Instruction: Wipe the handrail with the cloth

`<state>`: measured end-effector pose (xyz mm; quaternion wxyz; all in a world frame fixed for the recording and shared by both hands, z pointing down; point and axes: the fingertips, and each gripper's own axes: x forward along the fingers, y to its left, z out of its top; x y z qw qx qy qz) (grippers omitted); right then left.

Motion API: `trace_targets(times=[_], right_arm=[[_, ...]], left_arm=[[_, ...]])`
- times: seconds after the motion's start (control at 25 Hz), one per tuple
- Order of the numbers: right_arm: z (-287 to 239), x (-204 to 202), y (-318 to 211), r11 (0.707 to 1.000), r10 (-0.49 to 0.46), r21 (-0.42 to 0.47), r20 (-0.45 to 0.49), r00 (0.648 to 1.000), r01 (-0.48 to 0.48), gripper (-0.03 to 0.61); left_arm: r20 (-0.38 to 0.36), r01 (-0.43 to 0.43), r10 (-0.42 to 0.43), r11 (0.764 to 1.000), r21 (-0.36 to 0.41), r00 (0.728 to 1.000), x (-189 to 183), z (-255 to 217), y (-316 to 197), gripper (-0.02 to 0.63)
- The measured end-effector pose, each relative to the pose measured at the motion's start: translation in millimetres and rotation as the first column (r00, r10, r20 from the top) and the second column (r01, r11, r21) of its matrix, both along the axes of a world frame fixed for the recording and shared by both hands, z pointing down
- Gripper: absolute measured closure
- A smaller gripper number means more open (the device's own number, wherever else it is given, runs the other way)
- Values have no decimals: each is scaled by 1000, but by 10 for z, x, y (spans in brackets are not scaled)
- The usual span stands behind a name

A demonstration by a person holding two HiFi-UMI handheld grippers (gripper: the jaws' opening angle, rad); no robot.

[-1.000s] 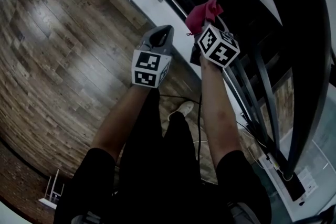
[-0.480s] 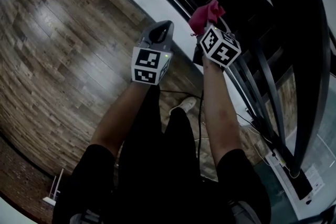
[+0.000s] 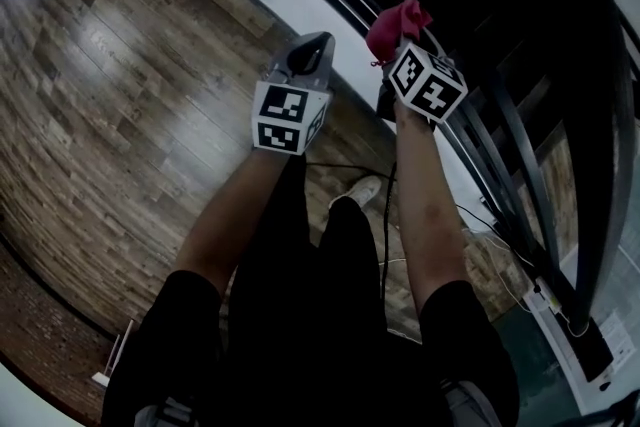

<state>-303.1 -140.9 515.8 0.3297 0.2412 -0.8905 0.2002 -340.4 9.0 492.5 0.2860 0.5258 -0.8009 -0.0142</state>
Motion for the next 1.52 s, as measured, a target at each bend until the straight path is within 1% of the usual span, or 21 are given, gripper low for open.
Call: trace_targets(times=[0.12,0.32,0.44,0.6,0.76,0.84,1.04,1.28,1.52], right_arm=[[33,132,-56,1000,4,5,-6,1000,-4,528],[65,428,-150,1000,10,-19,-12,1000,-10,528],[61,551,-195,1000,8,-10,-11,1000,-8,528],[58,729,-215,1000,-1,11,-18,1000,1,528],[71,930,-287,1000,7,-10,-13,1000,-7,528],[68,993,-313,1000,-10,-6,-21,1000,10,528],[75,1145,-329,997,-56,46,-51,997,58,528],[73,1420,-419,1000,-12,20,-27,1000,12,528],[37,1747,-482,999,4,41,-23,1000,-3,528]], left_arm=[[1,-19,19,1000,-14,1000,121,52,-51,615],[10,-40,40,998,-58,999,388,140,-130,615],[10,-41,42,998,-57,999,501,138,-187,615],[-18,-36,35,998,-47,999,687,170,-218,615],[-55,-45,43,998,-43,998,890,208,-298,615],[-53,-53,51,998,-44,997,968,205,-349,615],[-38,-90,88,995,-43,995,1160,176,-424,615],[-27,-126,124,990,-58,992,1364,182,-499,615],[-34,-181,179,981,-70,983,1675,191,-625,614]])
